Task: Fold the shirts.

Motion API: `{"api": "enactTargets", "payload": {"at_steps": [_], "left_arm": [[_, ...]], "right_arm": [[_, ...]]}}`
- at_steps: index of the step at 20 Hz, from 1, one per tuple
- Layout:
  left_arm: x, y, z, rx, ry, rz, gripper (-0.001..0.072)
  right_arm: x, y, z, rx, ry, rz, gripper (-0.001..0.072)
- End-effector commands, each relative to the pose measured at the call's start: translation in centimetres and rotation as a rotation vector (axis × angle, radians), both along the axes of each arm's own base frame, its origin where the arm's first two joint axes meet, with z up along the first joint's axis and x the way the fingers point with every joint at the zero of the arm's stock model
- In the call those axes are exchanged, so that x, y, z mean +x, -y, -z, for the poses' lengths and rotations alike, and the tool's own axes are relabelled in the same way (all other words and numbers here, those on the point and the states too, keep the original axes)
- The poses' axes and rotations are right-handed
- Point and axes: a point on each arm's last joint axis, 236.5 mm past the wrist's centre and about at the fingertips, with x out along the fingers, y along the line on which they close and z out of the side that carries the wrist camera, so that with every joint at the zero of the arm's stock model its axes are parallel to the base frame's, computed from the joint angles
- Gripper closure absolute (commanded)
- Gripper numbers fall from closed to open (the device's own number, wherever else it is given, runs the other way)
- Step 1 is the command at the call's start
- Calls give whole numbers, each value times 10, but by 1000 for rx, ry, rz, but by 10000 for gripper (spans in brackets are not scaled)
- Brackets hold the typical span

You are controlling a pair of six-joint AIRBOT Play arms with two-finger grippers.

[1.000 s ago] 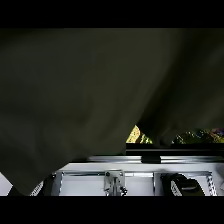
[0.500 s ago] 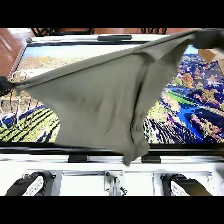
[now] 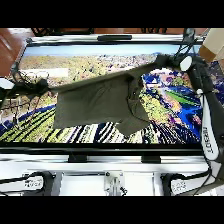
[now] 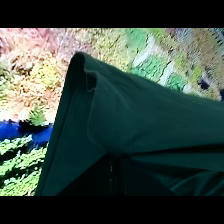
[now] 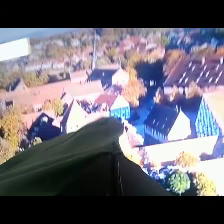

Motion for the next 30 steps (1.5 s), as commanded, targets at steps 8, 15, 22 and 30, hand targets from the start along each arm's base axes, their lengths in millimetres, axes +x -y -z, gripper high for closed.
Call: {"api": "enactTargets", "payload": {"at_steps": [8, 15, 22, 30], "left_arm": [[-127, -58, 38, 48, -583, 229, 253], [-193, -12, 98, -236, -572, 155, 176], [-152, 1, 113, -223, -427, 68, 271], [-153, 12, 105, -224, -428, 97, 670]], "right_arm": [[-93, 54, -6, -187, -311, -64, 247], [-211, 68, 19, 104, -655, -166, 247], [-217, 68, 24, 112, -667, -149, 244], [-264, 6, 136, 224, -808, -176, 131]]}}
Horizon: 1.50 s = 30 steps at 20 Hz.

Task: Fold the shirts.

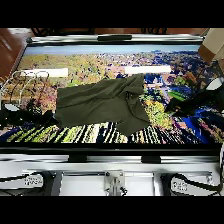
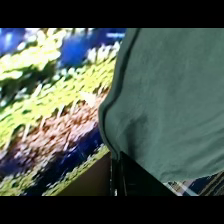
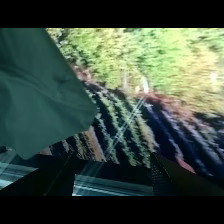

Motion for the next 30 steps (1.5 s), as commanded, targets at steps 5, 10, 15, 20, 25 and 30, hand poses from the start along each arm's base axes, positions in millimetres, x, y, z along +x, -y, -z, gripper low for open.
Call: {"api": "enactTargets", "payload": {"at_steps": [5, 10, 15, 20, 25, 30], "left_arm": [[3, 3, -23, 8, 56, 19, 670], [2, 7, -28, 6, 65, 35, 670], [3, 8, -40, 9, 91, 59, 671], [58, -9, -201, 176, 528, 80, 674], [-33, 1, -576, 587, 1495, -82, 674], [-197, 45, -686, 487, 1872, -304, 674]], "right_arm": [[1, -55, 82, -106, 108, -167, 131], [19, -78, 84, -129, 205, -208, 141], [20, -96, 70, -68, 215, -189, 652], [79, -86, -82, -142, 629, -195, 653], [37, -43, -426, -292, 1513, 30, 653], [-122, -25, -577, -153, 1966, 237, 653]]}}
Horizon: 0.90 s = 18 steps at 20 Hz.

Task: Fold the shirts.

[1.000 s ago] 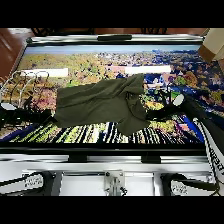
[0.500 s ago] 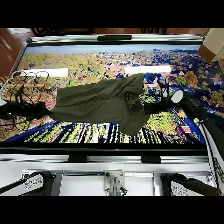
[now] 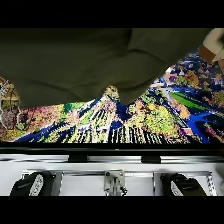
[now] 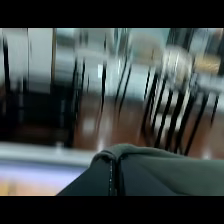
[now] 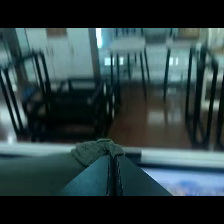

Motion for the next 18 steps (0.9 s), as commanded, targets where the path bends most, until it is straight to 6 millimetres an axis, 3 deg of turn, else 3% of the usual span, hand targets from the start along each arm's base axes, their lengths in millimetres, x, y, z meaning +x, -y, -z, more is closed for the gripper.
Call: {"api": "enactTargets", "payload": {"at_steps": [1, 4, 6, 8, 11, 14, 17, 18], "left_arm": [[-104, 28, -54, -70, 229, 13, 674], [-106, 21, -43, -32, 188, -44, 674], [-92, 14, -24, -16, 99, -70, 674], [-67, 5, 10, -6, -45, -88, 673], [-20, -14, 88, -30, -321, -95, 672], [28, -30, 191, -94, -589, -80, 672], [68, -47, 305, -120, -830, -68, 672], [83, -53, 334, -156, -869, -73, 672]], "right_arm": [[-113, 16, -87, 82, 305, 14, 653], [-139, 17, -87, 74, 311, 11, 653], [-131, 18, -69, 41, 235, 27, 653], [-109, 26, -38, -25, 103, 77, 653], [-64, 45, 35, -137, -203, 170, 653], [-14, 61, 123, -223, -525, 234, 652], [47, 52, 223, -227, -758, 208, 653], [71, 46, 259, -199, -808, 196, 652]]}}
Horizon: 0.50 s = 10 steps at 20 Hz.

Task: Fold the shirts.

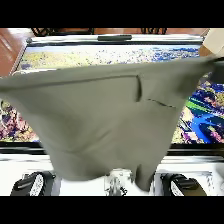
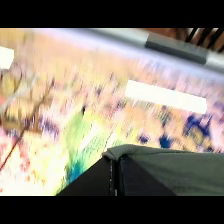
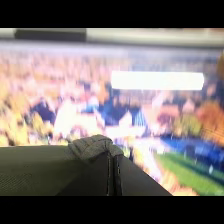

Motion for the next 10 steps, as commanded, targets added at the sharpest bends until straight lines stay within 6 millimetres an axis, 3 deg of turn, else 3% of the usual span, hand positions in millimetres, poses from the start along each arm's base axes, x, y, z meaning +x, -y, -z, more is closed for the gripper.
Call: {"api": "enactTargets", "payload": {"at_steps": [1, 3, 6, 8, 10], "left_arm": [[45, -18, 119, -94, -193, -25, 672], [84, -23, 158, -222, -218, -59, 672], [137, -31, 199, -345, -248, -91, 671], [162, -32, 228, -372, -297, -89, 671], [175, -27, 258, -390, -362, -81, 670]], "right_arm": [[67, -8, 124, 53, -226, 35, 652], [120, -26, 174, 163, -219, 37, 652], [187, -49, 204, 418, -89, 75, 652], [213, -54, 218, 584, -32, 134, 652], [220, -56, 252, 642, -83, 175, 652]]}}
